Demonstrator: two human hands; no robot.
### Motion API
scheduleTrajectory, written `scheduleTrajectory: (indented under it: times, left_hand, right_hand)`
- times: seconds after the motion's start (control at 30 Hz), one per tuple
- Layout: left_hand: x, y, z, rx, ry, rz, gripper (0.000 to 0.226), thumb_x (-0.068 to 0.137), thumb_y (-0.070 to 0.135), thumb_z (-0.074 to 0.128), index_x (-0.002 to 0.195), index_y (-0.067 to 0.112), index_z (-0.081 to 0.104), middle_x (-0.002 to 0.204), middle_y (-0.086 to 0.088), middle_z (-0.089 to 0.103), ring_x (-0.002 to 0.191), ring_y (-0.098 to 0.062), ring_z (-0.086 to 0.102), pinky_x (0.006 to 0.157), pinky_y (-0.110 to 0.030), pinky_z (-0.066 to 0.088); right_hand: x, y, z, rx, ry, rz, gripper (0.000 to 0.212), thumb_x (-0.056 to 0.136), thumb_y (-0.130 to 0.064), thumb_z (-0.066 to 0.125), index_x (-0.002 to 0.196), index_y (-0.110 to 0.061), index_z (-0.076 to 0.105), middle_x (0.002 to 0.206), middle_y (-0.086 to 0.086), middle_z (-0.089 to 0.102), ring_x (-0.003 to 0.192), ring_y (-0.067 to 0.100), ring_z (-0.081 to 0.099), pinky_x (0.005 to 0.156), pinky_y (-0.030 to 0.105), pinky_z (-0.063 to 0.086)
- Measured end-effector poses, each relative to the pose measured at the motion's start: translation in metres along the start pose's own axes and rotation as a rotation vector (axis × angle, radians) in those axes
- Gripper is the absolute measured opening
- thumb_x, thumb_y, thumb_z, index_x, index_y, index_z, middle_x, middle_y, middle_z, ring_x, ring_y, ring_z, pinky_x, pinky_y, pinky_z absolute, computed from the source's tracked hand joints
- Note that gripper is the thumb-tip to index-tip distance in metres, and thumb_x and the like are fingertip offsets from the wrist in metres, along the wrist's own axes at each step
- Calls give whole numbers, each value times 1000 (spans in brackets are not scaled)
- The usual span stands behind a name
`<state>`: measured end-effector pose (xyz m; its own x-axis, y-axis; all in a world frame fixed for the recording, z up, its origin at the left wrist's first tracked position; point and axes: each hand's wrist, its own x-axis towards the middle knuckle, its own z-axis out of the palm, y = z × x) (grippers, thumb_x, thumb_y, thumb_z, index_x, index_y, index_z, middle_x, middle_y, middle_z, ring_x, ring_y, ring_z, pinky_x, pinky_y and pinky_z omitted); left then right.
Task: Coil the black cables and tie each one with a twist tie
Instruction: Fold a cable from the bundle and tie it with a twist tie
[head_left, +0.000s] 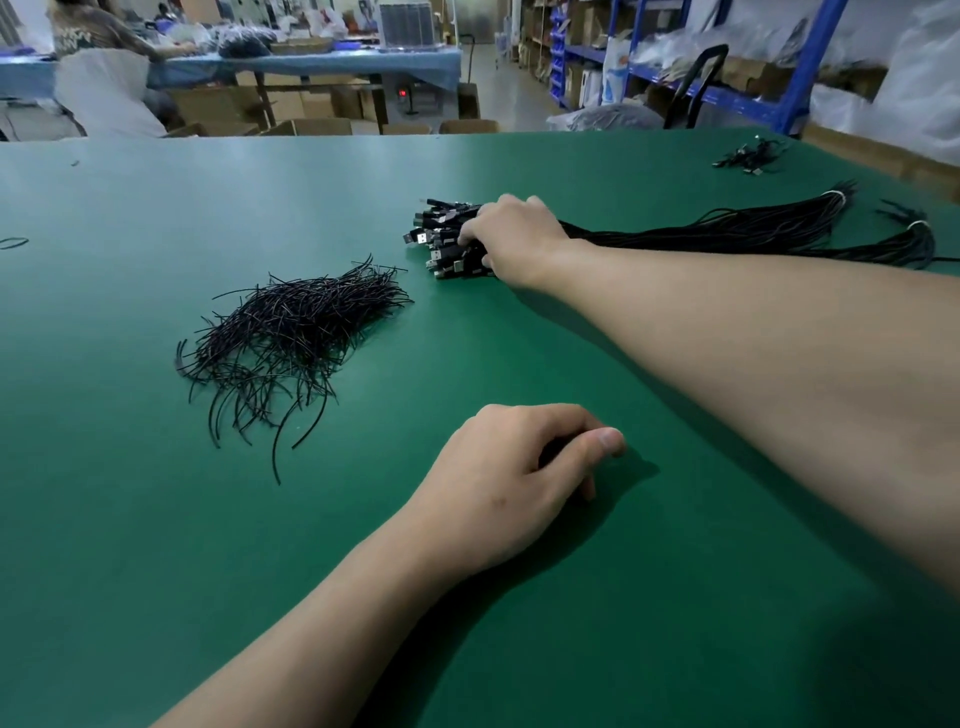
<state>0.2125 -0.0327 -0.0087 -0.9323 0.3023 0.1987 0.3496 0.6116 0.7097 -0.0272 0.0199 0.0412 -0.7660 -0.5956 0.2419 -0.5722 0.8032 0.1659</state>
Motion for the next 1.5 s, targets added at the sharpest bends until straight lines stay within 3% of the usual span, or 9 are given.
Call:
scheduleTrajectory:
  times: [0.2,0.57,0.77,0.87,1.0,1.07,1.2,1.37,1.5]
  left_hand:
    - [0,0,-1,-39,-9,-14,30,104,45,47,100,29,72,74,18,70,66,-1,60,64,-25,44]
    - [1,1,-2,-81,2,-22,27,104,43,49,101,30,72,75,17,70,66,-5,62,67,-31,51]
    - [0,3,-2,-128,79,-19,22,103,38,54,100,28,73,79,15,70,68,-8,62,70,-28,52]
    - [2,1,-5,-164,186,-59,16,101,34,58,103,29,73,82,19,69,75,-5,63,67,-14,45]
    - [14,-2,-20,-143,280,-146,16,97,28,64,112,25,70,94,19,69,88,-1,64,78,-16,49]
    - [27,-4,-34,-89,277,-175,24,96,28,66,120,22,67,106,12,70,96,-3,65,89,-20,50]
    - [69,-13,-61,167,224,-192,45,97,31,64,139,18,56,135,1,61,118,-14,60,103,-27,43]
    - [131,-39,-57,449,148,-187,49,103,24,53,150,15,47,155,-5,45,143,-23,40,116,-32,30]
    - [166,-64,-43,659,9,-234,51,105,28,44,154,17,39,163,-3,33,148,-29,27,120,-46,27]
  right_hand:
    - [4,-1,2,109,187,65,22,92,-3,60,102,-19,70,106,3,70,106,27,58,85,33,38]
    - [12,64,-75,740,672,451,11,97,-10,61,108,-7,63,104,0,67,99,14,66,91,30,54]
    - [-12,55,-77,832,252,198,8,95,-5,67,98,-8,60,98,16,73,83,16,75,72,28,62]
    - [-24,47,-67,846,118,134,16,91,-4,71,105,-7,64,104,13,73,96,19,74,88,39,60]
    - [-44,50,-49,1093,-241,105,54,95,4,61,145,-8,44,145,18,51,136,21,51,109,29,45]
    - [-51,58,-41,1058,-187,146,49,96,0,62,143,-7,48,141,16,55,132,22,54,106,30,48]
    - [-62,79,-24,525,-151,167,29,95,-16,66,124,-13,69,124,6,70,113,18,64,93,20,43]
    - [-63,80,4,270,-251,178,48,100,-28,59,145,-13,51,150,9,50,139,27,45,113,35,37]
    - [-58,75,13,176,-140,177,40,100,-30,60,137,-16,58,138,10,55,129,31,51,103,42,46]
